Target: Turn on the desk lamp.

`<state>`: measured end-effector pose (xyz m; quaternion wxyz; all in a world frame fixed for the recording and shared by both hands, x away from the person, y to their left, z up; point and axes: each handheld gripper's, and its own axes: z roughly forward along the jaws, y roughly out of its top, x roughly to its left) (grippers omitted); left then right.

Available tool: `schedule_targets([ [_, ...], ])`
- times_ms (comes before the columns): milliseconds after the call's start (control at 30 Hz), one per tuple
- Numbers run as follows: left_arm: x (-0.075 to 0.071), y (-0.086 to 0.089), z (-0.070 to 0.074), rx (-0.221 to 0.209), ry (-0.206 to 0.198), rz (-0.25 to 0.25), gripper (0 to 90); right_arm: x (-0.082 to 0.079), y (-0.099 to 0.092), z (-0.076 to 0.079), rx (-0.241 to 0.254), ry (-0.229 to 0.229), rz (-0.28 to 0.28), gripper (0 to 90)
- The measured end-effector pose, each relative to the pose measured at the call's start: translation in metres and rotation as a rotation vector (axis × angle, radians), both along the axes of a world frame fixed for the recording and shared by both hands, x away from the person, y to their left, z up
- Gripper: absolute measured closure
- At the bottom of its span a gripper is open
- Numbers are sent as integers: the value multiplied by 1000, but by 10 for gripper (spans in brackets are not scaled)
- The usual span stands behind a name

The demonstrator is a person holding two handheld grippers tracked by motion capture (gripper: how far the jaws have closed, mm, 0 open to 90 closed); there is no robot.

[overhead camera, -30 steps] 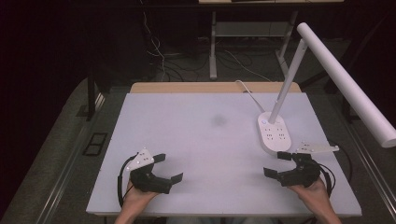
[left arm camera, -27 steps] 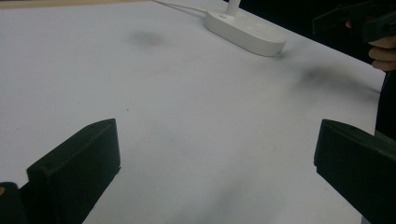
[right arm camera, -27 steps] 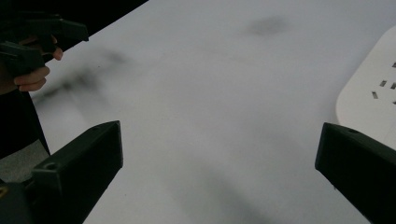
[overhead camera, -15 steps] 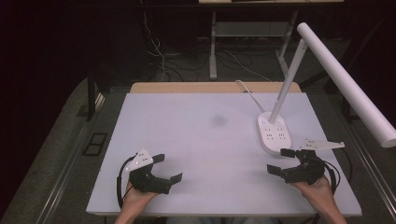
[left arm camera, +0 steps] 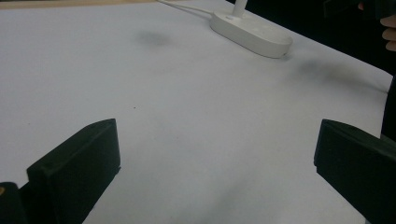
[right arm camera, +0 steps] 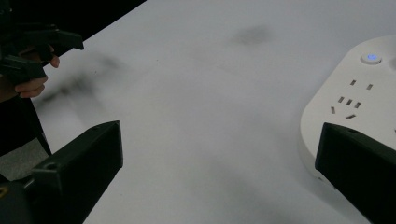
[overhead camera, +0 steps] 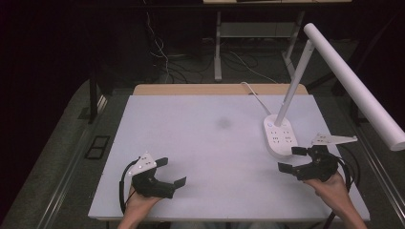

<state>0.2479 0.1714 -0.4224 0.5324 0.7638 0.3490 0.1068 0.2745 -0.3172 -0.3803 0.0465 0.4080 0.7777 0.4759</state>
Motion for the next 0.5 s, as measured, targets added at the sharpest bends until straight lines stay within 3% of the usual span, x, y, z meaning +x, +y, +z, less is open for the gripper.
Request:
schedule_targets([
  [500, 0, 0, 0, 5, -1, -2, 0, 16, -7, 10, -19, 10, -3, 7],
])
